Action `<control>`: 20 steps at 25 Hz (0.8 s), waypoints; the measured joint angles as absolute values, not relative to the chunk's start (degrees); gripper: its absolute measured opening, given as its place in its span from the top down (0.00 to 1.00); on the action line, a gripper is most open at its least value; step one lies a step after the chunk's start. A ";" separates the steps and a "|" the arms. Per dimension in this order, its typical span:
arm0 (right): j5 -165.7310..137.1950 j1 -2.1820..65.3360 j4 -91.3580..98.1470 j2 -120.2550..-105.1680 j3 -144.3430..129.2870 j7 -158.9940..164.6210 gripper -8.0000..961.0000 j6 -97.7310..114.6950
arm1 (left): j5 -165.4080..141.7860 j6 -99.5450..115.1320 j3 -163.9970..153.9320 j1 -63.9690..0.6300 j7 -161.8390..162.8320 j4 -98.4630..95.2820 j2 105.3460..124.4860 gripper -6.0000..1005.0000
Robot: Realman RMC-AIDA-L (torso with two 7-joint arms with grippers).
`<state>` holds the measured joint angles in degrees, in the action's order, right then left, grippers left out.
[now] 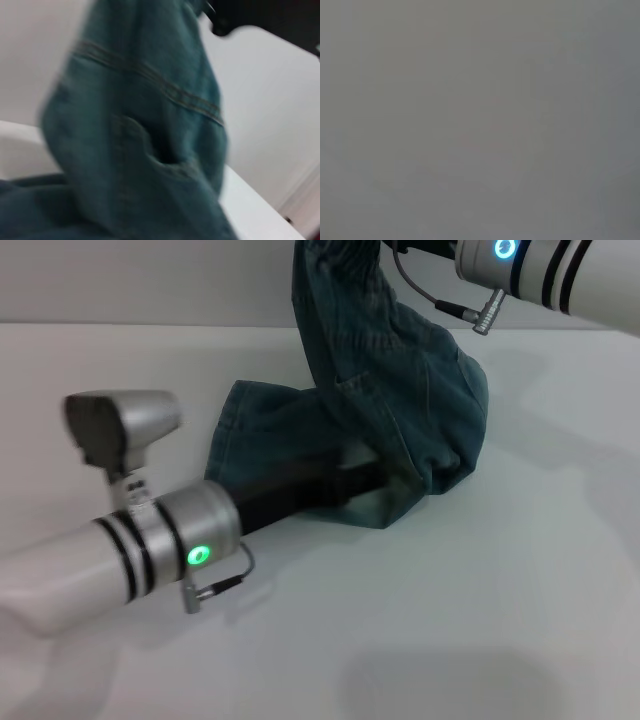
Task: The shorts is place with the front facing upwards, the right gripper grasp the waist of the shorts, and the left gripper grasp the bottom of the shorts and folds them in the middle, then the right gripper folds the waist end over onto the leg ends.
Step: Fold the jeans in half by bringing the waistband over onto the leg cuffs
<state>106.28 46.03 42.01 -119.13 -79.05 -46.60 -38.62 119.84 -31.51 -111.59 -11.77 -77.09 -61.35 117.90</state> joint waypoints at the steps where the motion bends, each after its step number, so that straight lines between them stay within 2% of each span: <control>1: 106.28 46.03 41.93 -119.13 -79.20 -46.64 0.99 -38.65 | 119.38 -31.50 -110.53 -10.84 -77.14 -61.75 117.89 0.14; 8: 106.06 46.27 41.42 -119.10 -80.43 -46.68 0.99 -38.68 | 117.90 -31.06 -101.46 -5.94 -80.17 -62.14 117.97 0.14; 20: 106.20 48.74 38.11 -119.17 -83.59 -46.69 0.99 -38.12 | 117.39 -23.98 -87.40 -4.79 -89.42 -61.63 118.14 0.14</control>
<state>106.20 48.74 38.11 -119.17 -83.59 -46.69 -38.12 117.39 -23.98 -87.40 -4.79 -89.42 -61.63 118.14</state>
